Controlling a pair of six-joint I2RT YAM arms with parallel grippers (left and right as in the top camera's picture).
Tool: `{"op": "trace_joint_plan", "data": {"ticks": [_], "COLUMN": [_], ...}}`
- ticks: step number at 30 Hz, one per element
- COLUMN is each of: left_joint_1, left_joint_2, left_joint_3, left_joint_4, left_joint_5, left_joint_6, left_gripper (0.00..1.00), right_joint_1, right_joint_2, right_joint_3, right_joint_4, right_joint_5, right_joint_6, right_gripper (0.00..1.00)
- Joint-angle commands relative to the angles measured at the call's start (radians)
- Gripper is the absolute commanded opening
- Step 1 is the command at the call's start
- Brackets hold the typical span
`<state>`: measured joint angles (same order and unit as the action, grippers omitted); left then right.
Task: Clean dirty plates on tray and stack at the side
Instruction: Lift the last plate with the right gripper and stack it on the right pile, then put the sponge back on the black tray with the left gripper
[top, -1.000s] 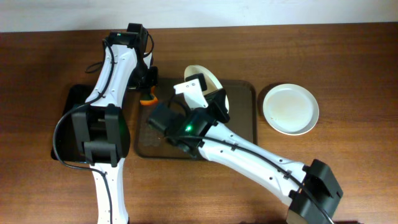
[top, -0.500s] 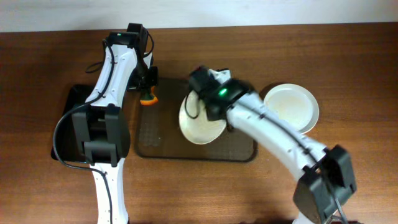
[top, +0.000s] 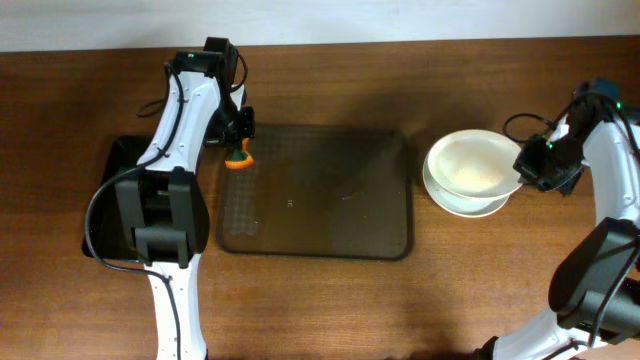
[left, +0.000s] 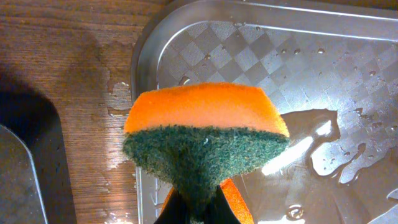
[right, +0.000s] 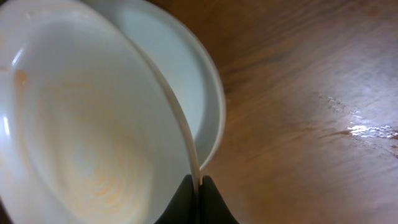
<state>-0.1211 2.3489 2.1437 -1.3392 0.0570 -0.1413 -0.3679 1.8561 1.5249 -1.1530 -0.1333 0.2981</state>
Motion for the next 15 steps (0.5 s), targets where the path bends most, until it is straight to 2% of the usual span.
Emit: {"op": "trace_joint_plan", "data": {"ticks": [1,2,3,5,6,8,10,13,15], "left_joint_1": [0.006,0.006,0.008,0.026,0.040,0.074,0.140,0.255,0.314], "left_joint_2": [0.007,0.007,0.007,0.003,0.001,-0.005,-0.027,-0.034,-0.034], "left_joint_3": [-0.003,-0.003,-0.003,0.020,0.056,0.149,0.224,0.201,0.140], "left_joint_4": [-0.002,-0.002,-0.001,-0.034,-0.081,-0.187,-0.313,-0.342,-0.341], "left_joint_5": [0.014,0.014,0.014,0.014,0.014,0.002,-0.132,-0.137,-0.137], "left_joint_6": [0.017,0.017,0.016,0.016,0.016,0.016,-0.027,-0.029,-0.029], "left_gripper": [0.00,0.00,0.00,0.00,0.00,0.00,0.00,0.00,0.00], "right_joint_1": [-0.026,-0.024,-0.018,0.013,0.036,0.090,0.169,0.241,0.269], "right_joint_2": [0.002,0.002,0.002,0.002,0.002,0.002,0.002,0.002,0.002], "right_joint_3": [-0.080,-0.112,-0.127,-0.128,-0.127,-0.108,-0.048,-0.010,-0.010], "right_joint_4": [0.061,0.098,0.107,0.107,0.107,0.104,0.082,0.079,0.072], "right_joint_5": [0.040,0.032,0.016,-0.066,-0.090,-0.126,-0.125,-0.125,-0.125], "right_joint_6": [-0.004,-0.002,-0.005,-0.090,-0.093,-0.093,-0.092,-0.092,-0.092], "right_gripper": [0.04,0.09,0.22,0.35,0.39,0.41,0.45,0.64,0.64]}}
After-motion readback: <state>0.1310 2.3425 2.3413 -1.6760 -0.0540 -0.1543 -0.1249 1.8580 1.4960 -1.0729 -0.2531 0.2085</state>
